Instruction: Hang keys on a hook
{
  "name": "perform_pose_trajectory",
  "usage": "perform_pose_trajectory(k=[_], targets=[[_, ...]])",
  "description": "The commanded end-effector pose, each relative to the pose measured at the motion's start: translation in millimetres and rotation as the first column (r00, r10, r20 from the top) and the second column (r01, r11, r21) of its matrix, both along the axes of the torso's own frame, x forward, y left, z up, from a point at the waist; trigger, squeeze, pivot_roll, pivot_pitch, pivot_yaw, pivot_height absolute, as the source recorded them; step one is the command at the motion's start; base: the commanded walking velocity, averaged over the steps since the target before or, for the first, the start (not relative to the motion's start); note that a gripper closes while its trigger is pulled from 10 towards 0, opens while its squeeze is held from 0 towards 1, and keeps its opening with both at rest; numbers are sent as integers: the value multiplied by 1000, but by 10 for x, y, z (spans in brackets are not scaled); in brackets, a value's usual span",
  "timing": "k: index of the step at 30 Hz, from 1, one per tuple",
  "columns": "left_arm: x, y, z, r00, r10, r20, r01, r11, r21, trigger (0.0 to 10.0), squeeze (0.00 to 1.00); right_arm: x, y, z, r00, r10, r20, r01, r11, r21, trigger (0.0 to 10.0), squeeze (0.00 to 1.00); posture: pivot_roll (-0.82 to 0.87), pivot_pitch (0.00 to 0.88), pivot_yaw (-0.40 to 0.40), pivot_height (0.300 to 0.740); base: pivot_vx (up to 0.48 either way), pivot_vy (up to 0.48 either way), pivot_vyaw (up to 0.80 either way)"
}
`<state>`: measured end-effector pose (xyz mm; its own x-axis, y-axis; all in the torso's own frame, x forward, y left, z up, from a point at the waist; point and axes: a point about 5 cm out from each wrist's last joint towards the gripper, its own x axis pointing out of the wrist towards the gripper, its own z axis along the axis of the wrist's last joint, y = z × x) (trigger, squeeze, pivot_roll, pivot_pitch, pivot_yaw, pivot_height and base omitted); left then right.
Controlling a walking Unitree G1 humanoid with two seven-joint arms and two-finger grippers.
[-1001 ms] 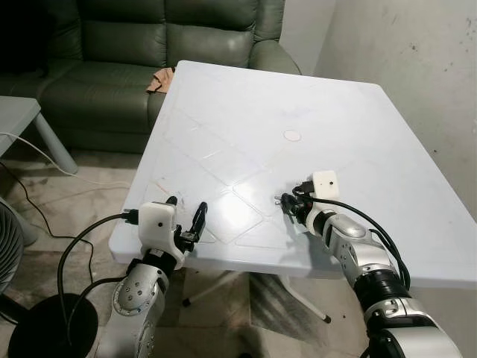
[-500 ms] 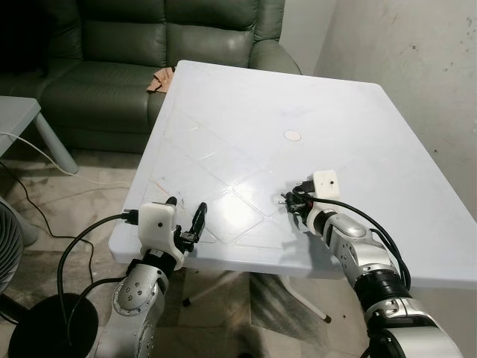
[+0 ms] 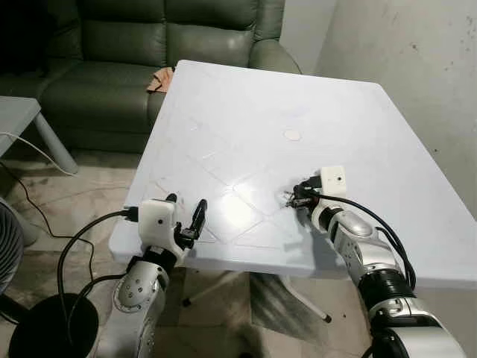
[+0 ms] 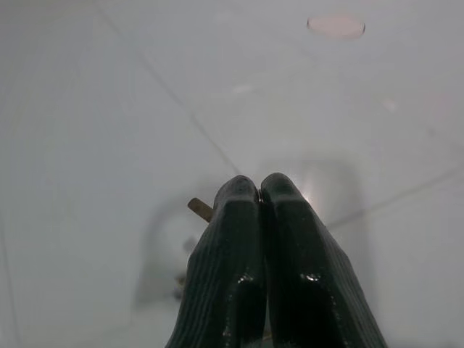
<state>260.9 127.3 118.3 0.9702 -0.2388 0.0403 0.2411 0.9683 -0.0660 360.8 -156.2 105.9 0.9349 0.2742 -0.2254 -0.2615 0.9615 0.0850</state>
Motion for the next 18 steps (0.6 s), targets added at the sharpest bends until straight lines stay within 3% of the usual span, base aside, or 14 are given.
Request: perform_pose_trajectory(k=[1,5,8,12,18], targets=[[56,12,57,1000,22,16,-22,1000,-19,10000,0,68,-16,209,995,-41,92,38,999,30,0,0,-36,85,-84,740,0,0,0],[191,133,128,996,88,22,-87,995,-45,10000,0,130,-5,433,980,-85,178,79,996,37,0,0,-37,78,-85,740,0,0,0],[352,366,250,980,199,31,-197,979,-49,10000,0,164,19,630,961,-114,250,107,993,42,0,0,-43,70,-79,740,0,0,0],[388,482,309,965,258,52,-258,966,-12,10000,0,158,24,680,952,-131,277,133,991,13,0,0,-49,65,-74,740,0,0,0],[392,592,352,950,309,41,-307,950,-51,10000,0,102,28,704,941,-155,302,169,985,-20,0,0,-50,48,-73,740,0,0,0]])
